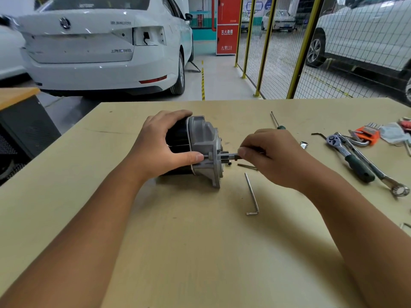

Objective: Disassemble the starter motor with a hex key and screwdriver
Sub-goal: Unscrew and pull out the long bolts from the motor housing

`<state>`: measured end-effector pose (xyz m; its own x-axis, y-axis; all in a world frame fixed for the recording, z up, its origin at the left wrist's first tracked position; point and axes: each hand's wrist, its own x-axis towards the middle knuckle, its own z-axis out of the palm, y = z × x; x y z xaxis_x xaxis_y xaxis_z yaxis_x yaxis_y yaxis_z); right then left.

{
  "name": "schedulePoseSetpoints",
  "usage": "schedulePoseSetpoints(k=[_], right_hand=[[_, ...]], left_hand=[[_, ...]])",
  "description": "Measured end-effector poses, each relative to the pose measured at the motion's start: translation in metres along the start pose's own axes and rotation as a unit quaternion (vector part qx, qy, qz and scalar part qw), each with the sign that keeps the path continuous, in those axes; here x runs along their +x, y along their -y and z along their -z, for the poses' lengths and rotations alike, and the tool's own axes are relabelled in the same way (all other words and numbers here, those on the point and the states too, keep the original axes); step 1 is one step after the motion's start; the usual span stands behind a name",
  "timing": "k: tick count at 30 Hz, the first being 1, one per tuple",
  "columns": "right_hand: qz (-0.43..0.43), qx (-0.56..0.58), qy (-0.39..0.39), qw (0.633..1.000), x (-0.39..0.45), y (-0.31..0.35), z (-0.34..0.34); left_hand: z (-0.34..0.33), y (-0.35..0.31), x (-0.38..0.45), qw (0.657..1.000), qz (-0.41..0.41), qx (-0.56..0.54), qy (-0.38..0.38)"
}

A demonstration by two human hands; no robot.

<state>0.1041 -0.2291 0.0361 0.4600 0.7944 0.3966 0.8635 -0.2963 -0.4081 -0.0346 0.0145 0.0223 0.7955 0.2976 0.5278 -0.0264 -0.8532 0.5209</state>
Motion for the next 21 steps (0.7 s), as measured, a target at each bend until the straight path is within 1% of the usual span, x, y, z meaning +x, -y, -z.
schedulePoseSetpoints(k=[3, 8, 11, 16, 21], right_hand=[[0.010, -0.021, 0.010, 1.000, 0.0011, 0.0001, 0.0003], [0.020, -0.084, -0.016, 0.996, -0.0011, 0.0013, -0.0003], [0.023, -0.050, -0.030, 0.998, -0.0001, 0.0008, -0.0004], [0.001, -0.014, -0.012, 1.000, -0.0019, 0.0002, -0.0057], [0.029, -0.010, 0.005, 1.000, -0.0006, -0.0009, -0.0045]], left_hand=[[0.0000, -0.0010, -0.0003, 1.000, 0.002, -0.002, 0.001], [0.0002, -0.0016, -0.0003, 1.000, 0.003, -0.002, -0.001], [0.0002, -0.0011, -0.0002, 1.000, 0.002, 0.000, -0.001], [0.0003, -0.0004, -0.0003, 1.000, 0.002, 0.002, 0.001], [0.0003, 0.0000, -0.0005, 1.000, 0.000, 0.004, 0.001]])
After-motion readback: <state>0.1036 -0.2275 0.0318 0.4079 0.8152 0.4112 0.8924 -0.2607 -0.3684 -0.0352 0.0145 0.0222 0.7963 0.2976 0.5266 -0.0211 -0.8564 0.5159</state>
